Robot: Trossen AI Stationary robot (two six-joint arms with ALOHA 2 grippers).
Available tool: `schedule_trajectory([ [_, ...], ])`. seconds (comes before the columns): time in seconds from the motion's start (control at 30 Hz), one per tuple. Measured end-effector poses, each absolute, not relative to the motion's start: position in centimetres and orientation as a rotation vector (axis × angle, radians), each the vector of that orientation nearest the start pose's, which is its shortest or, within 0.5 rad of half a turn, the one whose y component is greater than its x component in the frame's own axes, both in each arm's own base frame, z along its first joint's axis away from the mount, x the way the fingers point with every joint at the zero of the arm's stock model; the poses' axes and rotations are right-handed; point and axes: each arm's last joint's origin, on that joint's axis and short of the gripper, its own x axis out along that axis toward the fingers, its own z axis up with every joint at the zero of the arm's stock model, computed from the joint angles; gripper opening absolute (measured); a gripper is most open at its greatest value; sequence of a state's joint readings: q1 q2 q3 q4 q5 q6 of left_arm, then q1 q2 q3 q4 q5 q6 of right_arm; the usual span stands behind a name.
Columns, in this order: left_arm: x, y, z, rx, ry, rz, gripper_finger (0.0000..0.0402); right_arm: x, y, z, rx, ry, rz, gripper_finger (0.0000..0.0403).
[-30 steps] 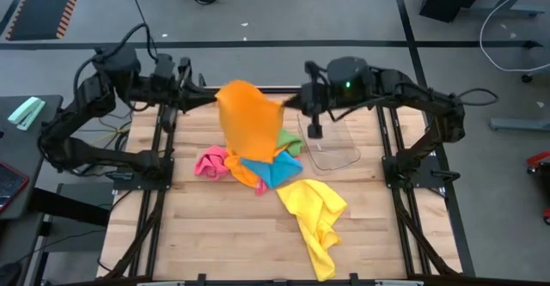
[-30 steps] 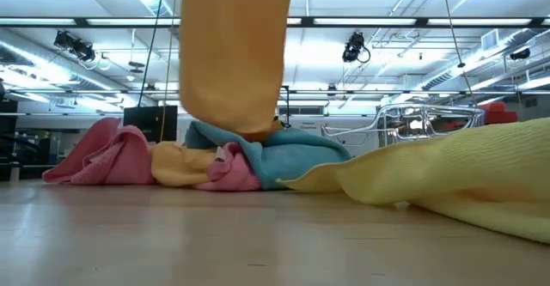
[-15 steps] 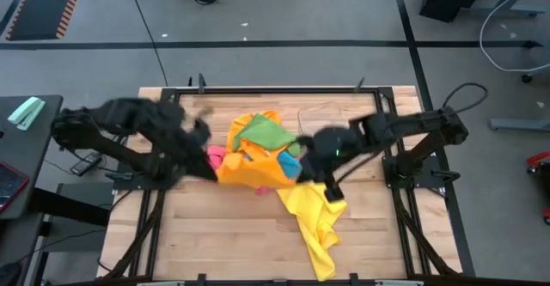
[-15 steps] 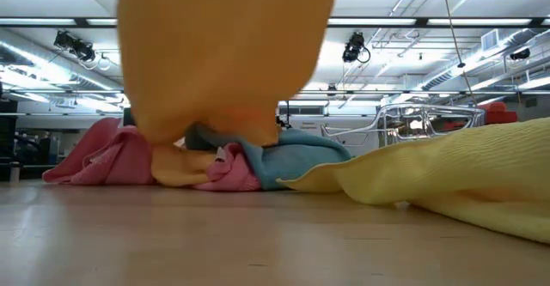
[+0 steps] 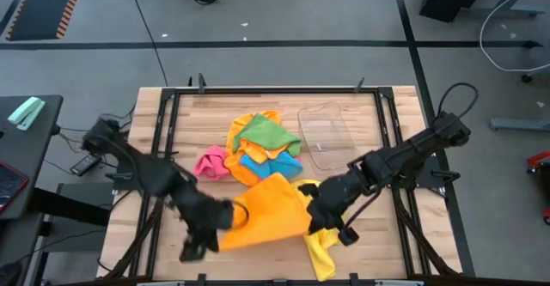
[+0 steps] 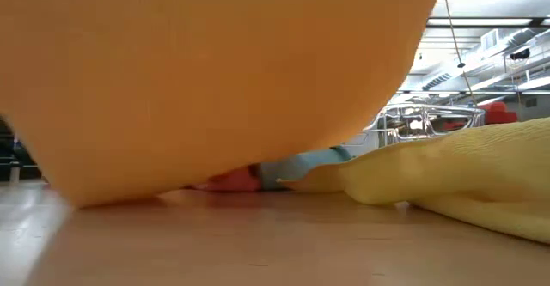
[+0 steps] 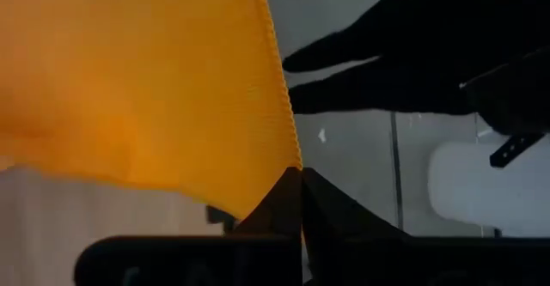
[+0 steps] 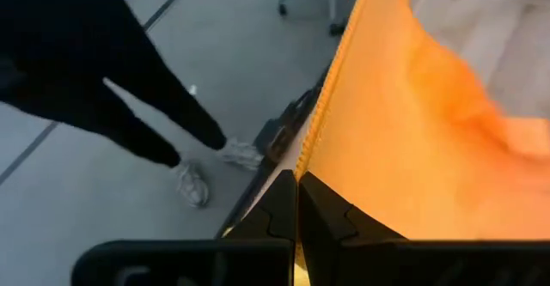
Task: Fold microfiber towels
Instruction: Fold the bottom orange towel
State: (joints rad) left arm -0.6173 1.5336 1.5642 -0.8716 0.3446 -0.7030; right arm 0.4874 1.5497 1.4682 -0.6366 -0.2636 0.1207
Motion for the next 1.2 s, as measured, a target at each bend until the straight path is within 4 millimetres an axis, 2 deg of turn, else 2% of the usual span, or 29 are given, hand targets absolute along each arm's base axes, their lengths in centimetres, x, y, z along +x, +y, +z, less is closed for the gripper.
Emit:
schedule_trajectory([
  [0.17,27.4,-23.0,34.1,-0.55,1.113,-0.602,0.0013,28.5,18.0,33.6,0.086,0.802,0.746,0.0011],
  [0.3,28.5,-25.5,33.4,-0.613,1.029,-0.672,0.0013,27.4,19.7,33.5,0.111,0.83,0.806,0.0011],
  [0.4,28.9,-26.6,33.0,-0.643,1.0,-0.698,0.0006,26.6,20.7,33.5,0.114,0.842,0.832,0.0011],
  [0.6,29.2,-27.3,31.9,-0.646,1.032,-0.683,0.0018,26.5,20.8,33.5,0.099,0.844,0.823,0.0011],
  [0.83,29.1,-27.1,31.0,-0.61,1.086,-0.622,0.0006,27.8,18.6,32.7,-0.003,0.854,0.715,0.0011],
  [1.07,28.8,-26.7,30.5,-0.571,1.111,-0.521,0.0021,30.1,17.2,30.2,-0.097,0.917,0.665,0.0011],
  [1.2,28.7,-26.5,30.2,-0.544,1.113,-0.467,0.0012,31.3,16.4,28.9,-0.124,0.957,0.632,0.0011],
])
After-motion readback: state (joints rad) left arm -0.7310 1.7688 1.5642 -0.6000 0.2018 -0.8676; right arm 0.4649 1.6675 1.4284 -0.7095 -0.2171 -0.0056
